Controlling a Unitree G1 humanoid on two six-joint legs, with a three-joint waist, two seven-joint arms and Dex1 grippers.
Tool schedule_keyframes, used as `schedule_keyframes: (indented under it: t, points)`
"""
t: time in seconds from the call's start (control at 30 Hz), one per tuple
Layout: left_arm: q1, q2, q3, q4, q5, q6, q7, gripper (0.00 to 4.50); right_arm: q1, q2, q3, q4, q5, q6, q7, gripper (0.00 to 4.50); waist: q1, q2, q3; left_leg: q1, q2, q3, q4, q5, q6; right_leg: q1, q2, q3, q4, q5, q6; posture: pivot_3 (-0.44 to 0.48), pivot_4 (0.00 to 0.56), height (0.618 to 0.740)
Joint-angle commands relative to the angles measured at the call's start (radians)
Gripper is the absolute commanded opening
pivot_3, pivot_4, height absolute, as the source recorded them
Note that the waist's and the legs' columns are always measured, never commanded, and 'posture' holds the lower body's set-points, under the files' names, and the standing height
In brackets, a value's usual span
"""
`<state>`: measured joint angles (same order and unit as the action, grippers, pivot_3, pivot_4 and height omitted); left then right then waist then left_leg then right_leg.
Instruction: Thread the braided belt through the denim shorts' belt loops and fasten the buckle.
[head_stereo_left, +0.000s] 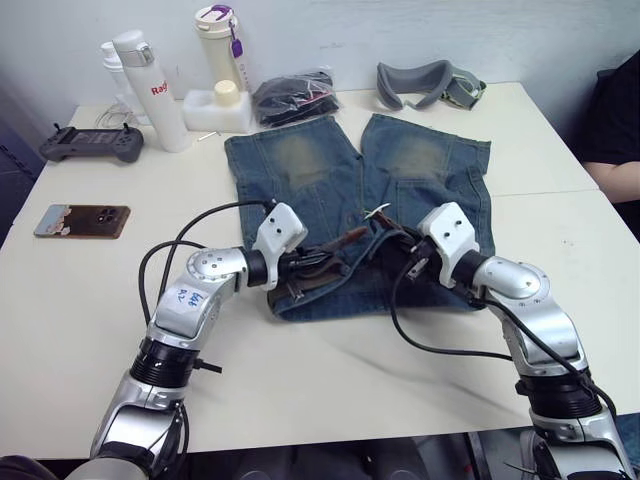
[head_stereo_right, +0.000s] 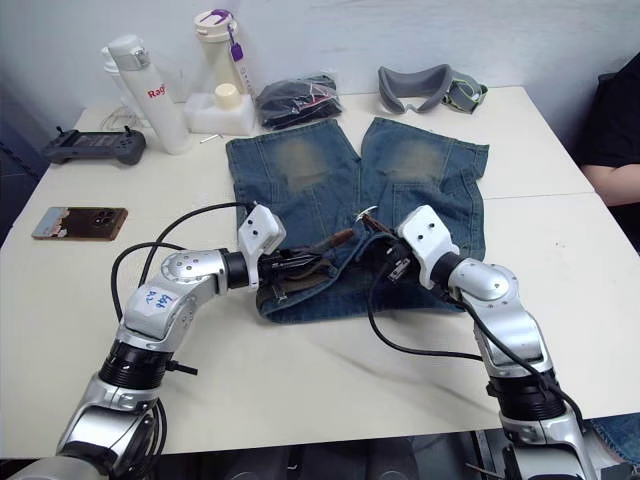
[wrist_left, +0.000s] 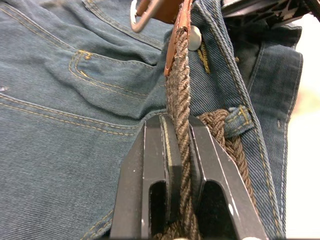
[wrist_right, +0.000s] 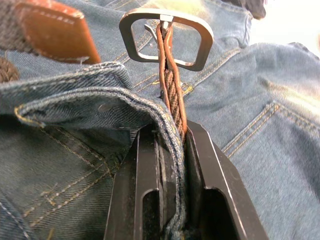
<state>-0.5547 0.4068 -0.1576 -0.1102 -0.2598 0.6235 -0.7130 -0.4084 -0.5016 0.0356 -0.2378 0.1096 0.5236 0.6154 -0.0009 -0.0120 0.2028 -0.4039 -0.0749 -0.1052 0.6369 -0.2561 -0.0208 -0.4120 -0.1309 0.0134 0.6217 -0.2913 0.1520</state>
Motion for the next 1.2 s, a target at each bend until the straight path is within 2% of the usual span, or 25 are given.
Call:
schedule_keyframes:
  t: [0.03,0.27,0.57,1.2]
  points:
    - [0.004,0.007,0.003,-0.034,-0.008,-0.001,-0.008,0.0,-0.024,0.0,-0.027,-0.062,0.021,0.022,-0.021,0.01,0.0,0.0,0.0,0.0,0.0,0.0,0.0,0.0,0.0,0.0,0.0,0.0,0.0,0.0,0.0,0.0,0.15,0.74]
    - [-0.025,-0.029,-0.019,-0.011,0.019,-0.017,0.029,0.0,-0.031,0.007,-0.002,-0.111,0.055,0.038,0.0,0.01,0.001,0.0,0.0,0.0,0.0,0.0,0.0,0.0,0.0,0.0,0.0,0.0,0.0,0.0,0.0,0.0,0.15,0.74]
    - [-0.087,-0.089,0.02,-0.015,0.019,0.029,0.117,0.0,-0.011,-0.037,-0.002,-0.153,0.074,0.043,0.034,0.01,0.0,0.0,0.0,0.0,0.0,0.0,0.0,0.0,0.0,0.0,0.0,0.0,0.0,0.0,0.0,0.0,0.15,0.74]
    - [-0.095,-0.073,0.031,-0.066,0.015,0.061,0.126,0.0,-0.008,-0.09,-0.019,-0.096,0.047,0.028,0.031,0.01,0.001,0.0,0.0,0.0,0.0,0.0,0.0,0.0,0.0,0.0,0.0,0.0,0.0,0.0,0.0,0.0,0.15,0.74]
